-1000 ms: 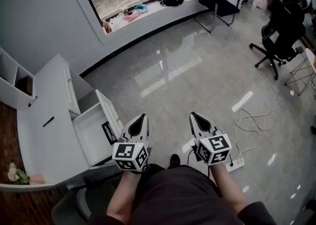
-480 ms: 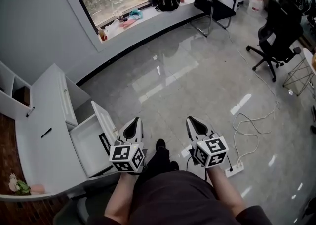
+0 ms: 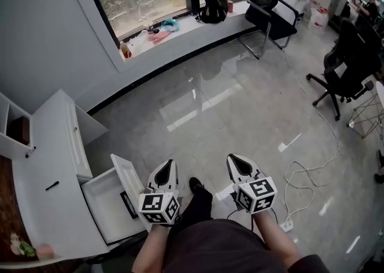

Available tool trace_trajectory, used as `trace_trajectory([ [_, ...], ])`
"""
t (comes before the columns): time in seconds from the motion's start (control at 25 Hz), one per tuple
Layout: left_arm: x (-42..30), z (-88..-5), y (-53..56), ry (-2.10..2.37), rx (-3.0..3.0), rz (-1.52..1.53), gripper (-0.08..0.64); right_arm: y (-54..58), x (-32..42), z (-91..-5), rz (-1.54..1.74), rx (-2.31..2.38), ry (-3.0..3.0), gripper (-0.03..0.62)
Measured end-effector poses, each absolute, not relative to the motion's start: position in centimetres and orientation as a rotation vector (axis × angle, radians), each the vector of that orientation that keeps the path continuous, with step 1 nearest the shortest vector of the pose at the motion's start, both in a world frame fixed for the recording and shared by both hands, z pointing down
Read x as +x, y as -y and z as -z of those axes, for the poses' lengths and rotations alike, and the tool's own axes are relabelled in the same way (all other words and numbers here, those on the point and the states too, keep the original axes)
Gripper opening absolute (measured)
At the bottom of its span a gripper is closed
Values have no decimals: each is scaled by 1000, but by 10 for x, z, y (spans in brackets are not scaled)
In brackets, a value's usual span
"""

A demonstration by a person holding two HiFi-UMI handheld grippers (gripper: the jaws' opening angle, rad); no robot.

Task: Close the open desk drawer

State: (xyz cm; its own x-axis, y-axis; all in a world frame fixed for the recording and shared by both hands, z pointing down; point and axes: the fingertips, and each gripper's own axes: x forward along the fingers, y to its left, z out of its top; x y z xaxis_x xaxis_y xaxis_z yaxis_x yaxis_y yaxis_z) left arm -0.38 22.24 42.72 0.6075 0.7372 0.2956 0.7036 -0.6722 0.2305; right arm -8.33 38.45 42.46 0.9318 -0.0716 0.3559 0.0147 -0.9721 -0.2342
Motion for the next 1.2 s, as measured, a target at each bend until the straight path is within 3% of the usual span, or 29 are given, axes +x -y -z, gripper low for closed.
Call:
trace_trajectory([
  [0.32, 97, -440, -176, -961, 2803, -572, 9, -356, 62, -420, 604, -2897, -306, 5],
  [0.68, 141, -431, -126, -535, 2870, -517, 9, -269, 176, -416, 683, -2905, -879, 5],
  [0.96, 132, -438, -59, -72, 2862, -507, 9, -145, 211, -431, 744, -2690, -1512, 5],
  [1.2, 82, -458, -11, 522, 2709, -536, 9, -74, 199, -451, 867, -2399, -2013, 5],
])
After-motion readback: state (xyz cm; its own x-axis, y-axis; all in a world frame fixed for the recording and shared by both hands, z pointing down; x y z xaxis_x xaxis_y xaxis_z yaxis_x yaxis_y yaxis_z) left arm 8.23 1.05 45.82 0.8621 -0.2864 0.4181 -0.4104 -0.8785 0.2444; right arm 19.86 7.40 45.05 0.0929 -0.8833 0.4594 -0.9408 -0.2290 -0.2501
